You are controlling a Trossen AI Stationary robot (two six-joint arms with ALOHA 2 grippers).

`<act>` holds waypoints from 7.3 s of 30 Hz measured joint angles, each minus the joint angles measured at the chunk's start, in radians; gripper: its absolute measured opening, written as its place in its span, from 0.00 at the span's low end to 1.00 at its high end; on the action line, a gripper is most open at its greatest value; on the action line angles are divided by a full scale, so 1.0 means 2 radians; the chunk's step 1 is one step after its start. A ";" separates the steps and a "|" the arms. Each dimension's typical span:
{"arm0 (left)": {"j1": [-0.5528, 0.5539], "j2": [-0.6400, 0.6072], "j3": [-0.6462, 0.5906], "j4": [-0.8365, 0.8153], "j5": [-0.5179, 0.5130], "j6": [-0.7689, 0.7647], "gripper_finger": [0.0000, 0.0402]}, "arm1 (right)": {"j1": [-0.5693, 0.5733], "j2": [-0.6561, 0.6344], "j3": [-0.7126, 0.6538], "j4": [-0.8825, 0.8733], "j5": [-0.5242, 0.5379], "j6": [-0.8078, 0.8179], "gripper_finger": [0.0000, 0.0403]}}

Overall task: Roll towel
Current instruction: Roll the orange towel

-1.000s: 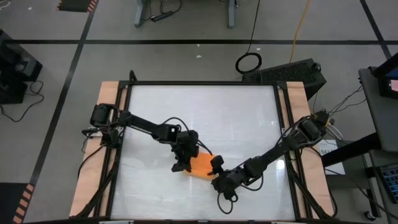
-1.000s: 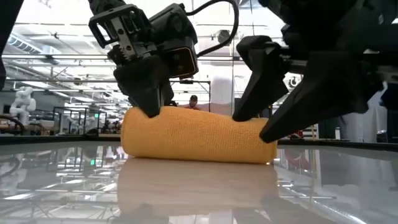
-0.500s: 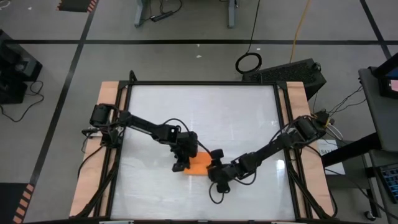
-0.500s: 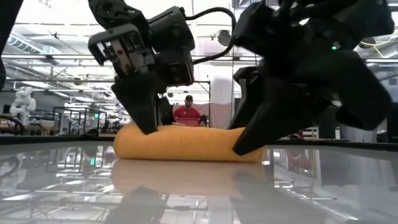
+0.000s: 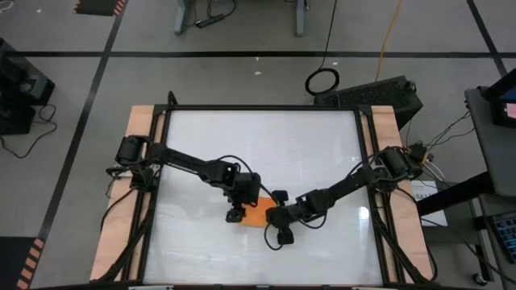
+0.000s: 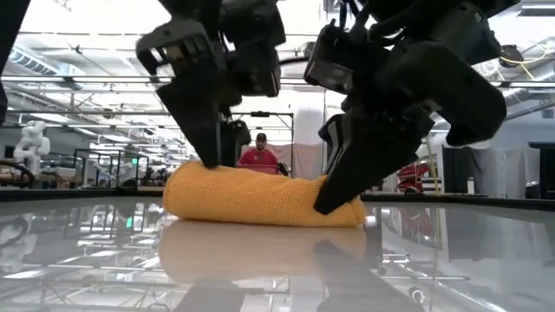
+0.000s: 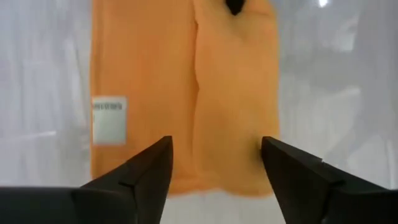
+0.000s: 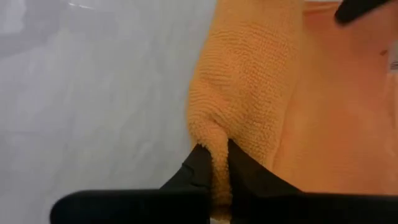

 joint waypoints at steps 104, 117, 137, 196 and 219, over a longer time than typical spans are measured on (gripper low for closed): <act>-0.011 0.067 -0.049 0.171 0.125 -0.173 0.06 | 0.001 -0.114 -0.002 -0.152 -0.071 -0.076 0.44; -0.001 0.068 -0.050 0.176 0.143 -0.178 0.06 | 0.058 -0.071 -0.001 -0.083 0.043 -0.165 0.45; -0.001 0.066 -0.050 0.177 0.137 -0.189 0.19 | 0.015 -0.038 -0.012 -0.065 0.006 -0.103 0.46; -0.117 0.065 0.028 0.047 -0.208 -0.010 0.53 | -0.063 -0.038 -0.060 -0.012 -0.192 0.002 0.22; -0.063 0.073 0.028 0.077 -0.128 -0.068 0.36 | -0.060 -0.178 -0.062 -0.168 -0.116 0.003 0.49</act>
